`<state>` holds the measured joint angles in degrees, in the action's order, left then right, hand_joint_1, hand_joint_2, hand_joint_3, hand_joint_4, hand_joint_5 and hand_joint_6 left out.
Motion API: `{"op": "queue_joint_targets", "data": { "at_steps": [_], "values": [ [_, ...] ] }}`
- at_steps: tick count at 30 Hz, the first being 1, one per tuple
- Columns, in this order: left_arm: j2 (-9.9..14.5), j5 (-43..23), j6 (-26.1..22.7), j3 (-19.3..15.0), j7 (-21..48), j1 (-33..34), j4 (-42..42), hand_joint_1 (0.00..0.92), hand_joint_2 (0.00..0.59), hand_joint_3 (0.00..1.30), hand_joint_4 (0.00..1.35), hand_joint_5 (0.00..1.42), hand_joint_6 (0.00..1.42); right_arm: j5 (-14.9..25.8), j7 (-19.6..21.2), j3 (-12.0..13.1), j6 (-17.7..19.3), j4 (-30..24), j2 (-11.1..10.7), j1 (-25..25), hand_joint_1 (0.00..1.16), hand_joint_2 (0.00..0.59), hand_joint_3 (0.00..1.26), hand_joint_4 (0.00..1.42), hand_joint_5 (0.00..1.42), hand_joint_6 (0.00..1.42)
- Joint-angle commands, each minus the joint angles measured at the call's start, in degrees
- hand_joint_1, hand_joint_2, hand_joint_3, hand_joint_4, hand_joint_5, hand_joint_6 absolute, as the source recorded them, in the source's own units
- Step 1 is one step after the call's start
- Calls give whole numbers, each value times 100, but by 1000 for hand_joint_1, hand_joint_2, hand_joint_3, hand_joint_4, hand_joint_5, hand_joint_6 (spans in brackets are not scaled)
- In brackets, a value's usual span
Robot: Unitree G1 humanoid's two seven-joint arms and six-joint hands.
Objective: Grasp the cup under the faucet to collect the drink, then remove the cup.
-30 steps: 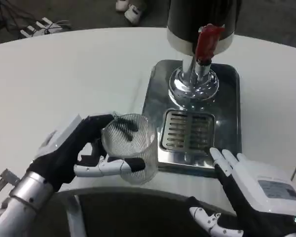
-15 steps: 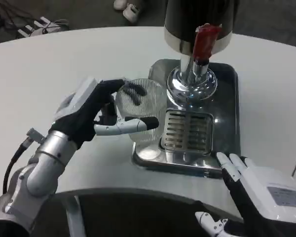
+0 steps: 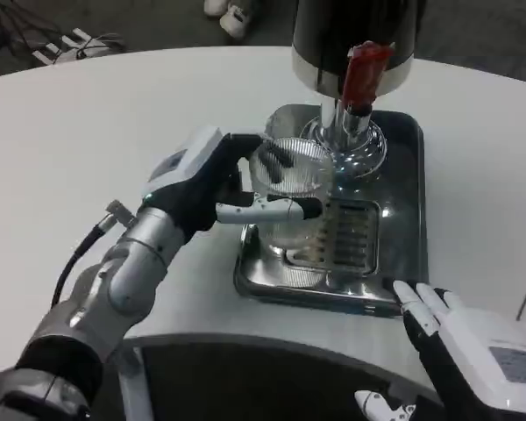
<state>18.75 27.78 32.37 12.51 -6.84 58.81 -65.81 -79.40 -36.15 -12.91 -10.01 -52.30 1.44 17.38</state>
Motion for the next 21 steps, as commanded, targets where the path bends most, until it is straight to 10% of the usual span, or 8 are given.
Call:
{"op": "queue_joint_targets", "data": {
  "at_steps": [1,7,21],
  "values": [
    [-171,85,-140,166,-135,282,-177,487,0,1037,1126,1168,1166,76,48,58,109,-190,-12,202,292,405,34,0,0,166],
    [-311,121,-222,387,-121,418,-263,486,0,1002,1082,1144,1132,162,52,177,160,-345,7,432,292,405,34,0,0,181],
    [-292,116,-482,613,487,487,-299,140,1,345,219,414,490,396,116,371,214,-455,37,669,292,405,48,0,0,203]
  ]
}}
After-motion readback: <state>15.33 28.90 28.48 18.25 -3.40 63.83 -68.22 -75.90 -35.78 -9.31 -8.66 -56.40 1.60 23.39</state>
